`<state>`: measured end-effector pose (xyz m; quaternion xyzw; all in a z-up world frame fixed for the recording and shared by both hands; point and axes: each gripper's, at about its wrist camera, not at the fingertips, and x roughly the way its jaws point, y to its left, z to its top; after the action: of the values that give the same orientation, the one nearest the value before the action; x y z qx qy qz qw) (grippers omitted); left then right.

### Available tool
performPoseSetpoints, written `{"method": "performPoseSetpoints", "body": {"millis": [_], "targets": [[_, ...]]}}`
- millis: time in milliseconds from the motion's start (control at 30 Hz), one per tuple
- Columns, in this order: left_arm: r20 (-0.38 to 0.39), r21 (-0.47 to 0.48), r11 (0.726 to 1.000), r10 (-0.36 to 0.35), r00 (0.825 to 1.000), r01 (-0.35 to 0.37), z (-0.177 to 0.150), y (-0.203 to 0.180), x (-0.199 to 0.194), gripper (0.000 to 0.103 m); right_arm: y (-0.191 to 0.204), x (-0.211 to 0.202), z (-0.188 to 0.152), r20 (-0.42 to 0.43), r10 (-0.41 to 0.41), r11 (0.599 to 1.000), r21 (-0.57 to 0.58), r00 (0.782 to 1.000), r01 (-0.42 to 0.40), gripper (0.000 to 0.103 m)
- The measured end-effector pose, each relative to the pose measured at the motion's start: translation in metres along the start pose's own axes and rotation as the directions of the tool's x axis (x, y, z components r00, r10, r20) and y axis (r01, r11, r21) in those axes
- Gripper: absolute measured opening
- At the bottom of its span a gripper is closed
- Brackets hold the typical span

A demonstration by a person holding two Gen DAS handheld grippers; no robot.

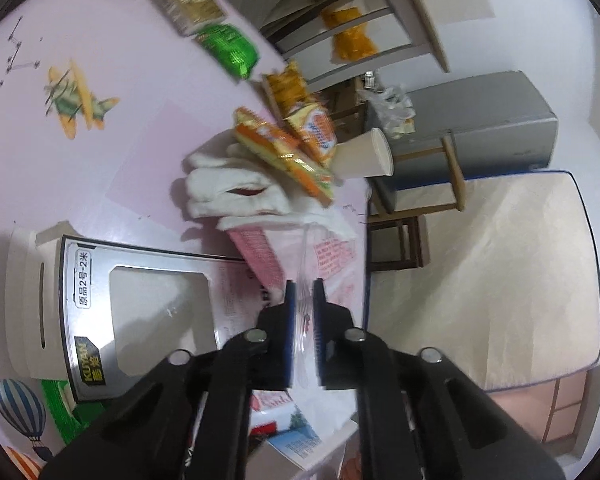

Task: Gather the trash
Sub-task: 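Grasp the clear plastic cup with the right gripper while the left gripper grasps a plastic wrapper, then carry the clear cup over the blue wastebasket and open the right gripper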

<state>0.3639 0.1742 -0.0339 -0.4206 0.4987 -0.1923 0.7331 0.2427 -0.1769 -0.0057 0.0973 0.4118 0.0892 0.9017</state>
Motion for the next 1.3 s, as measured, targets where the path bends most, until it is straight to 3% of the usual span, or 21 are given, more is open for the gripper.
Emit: {"method": "performPoseSetpoints", "body": {"millis": [333, 533, 700, 800, 900, 967, 1033, 1067, 1200, 1300], "targets": [[0.061, 0.12, 0.989, -0.098, 0.993, 0.09, -0.022, -0.045, -0.041, 0.003, -0.007, -0.032, -0.001, 0.058, -0.004, 0.999, 0.039, 0.998, 0.002, 0.058], [0.05, 0.217, 0.966, -0.158, 0.986, 0.143, -0.053, -0.086, -0.062, 0.003, -0.022, -0.081, -0.008, 0.146, -0.001, 0.996, 0.087, 0.989, -0.012, 0.057], [-0.036, 0.364, 0.912, -0.19, 0.981, 0.19, -0.109, -0.147, -0.05, 0.003, -0.06, -0.144, -0.04, 0.242, -0.049, 0.982, 0.191, 0.969, 0.002, 0.058], [-0.157, 0.461, 0.864, -0.147, 0.977, 0.204, -0.161, -0.19, -0.005, 0.003, -0.102, -0.183, -0.075, 0.264, -0.132, 0.952, 0.304, 0.956, 0.048, 0.058], [-0.288, 0.514, 0.824, -0.096, 0.953, 0.239, -0.213, -0.223, 0.052, 0.003, -0.151, -0.209, -0.114, 0.228, -0.225, 0.891, 0.441, 0.947, 0.105, 0.058], [-0.377, 0.556, 0.79, -0.038, 0.926, 0.259, -0.255, -0.247, 0.105, 0.003, -0.183, -0.221, -0.14, 0.185, -0.269, 0.835, 0.533, 0.945, 0.133, 0.058], [-0.437, 0.574, 0.777, 0.024, 0.899, 0.258, -0.285, -0.26, 0.15, 0.003, -0.215, -0.228, -0.164, 0.143, -0.31, 0.769, 0.619, 0.94, 0.159, 0.058], [-0.473, 0.585, 0.771, 0.075, 0.878, 0.249, -0.306, -0.267, 0.186, 0.003, -0.235, -0.231, -0.178, 0.122, -0.331, 0.725, 0.668, 0.936, 0.17, 0.058], [-0.515, 0.645, 0.736, 0.22, 0.828, 0.206, -0.36, -0.274, 0.284, 0.003, -0.297, -0.229, -0.221, 0.074, -0.362, 0.569, 0.807, 0.929, 0.158, 0.058], [-0.548, 0.661, 0.727, 0.296, 0.782, 0.188, -0.395, -0.268, 0.351, 0.003, -0.331, -0.212, -0.234, 0.037, -0.373, 0.49, 0.856, 0.927, 0.162, 0.058]]}}
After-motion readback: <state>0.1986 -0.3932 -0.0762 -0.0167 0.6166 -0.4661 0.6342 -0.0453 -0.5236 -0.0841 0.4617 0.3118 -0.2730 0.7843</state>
